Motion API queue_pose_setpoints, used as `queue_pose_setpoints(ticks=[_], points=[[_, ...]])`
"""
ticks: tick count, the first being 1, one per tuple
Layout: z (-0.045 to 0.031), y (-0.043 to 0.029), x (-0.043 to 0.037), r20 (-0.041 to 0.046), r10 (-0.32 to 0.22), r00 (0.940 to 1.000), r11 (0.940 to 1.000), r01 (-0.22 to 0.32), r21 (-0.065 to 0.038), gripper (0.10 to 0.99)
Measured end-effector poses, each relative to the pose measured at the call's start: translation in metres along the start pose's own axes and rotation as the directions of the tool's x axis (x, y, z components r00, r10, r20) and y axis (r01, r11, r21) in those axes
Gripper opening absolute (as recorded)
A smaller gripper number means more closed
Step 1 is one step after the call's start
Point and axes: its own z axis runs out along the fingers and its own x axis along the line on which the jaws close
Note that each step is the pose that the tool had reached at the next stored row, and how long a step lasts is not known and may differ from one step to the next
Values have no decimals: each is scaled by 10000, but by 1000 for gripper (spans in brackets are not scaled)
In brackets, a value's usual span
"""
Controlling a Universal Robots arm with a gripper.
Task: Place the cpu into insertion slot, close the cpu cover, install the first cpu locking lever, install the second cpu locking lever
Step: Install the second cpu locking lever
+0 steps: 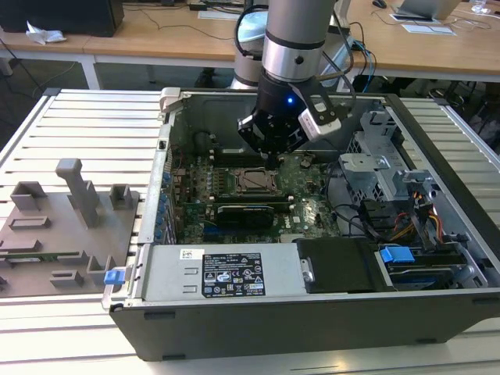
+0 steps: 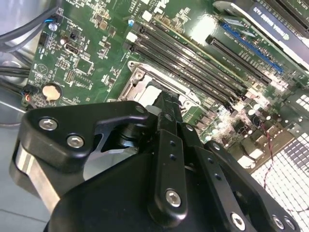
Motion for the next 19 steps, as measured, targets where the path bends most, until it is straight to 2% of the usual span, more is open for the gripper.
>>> queue_pose_setpoints(ticks=[2, 4, 14, 19], points=[[65, -4, -2, -1, -1, 10000, 10000, 1, 0, 106], [98, -5, -3, 0, -1, 10000, 10000, 1, 0, 106], [218, -7, -6, 0, -2, 10000, 10000, 2, 0, 106], [291, -45, 10, 1, -2, 10000, 10000, 2, -58, 106]])
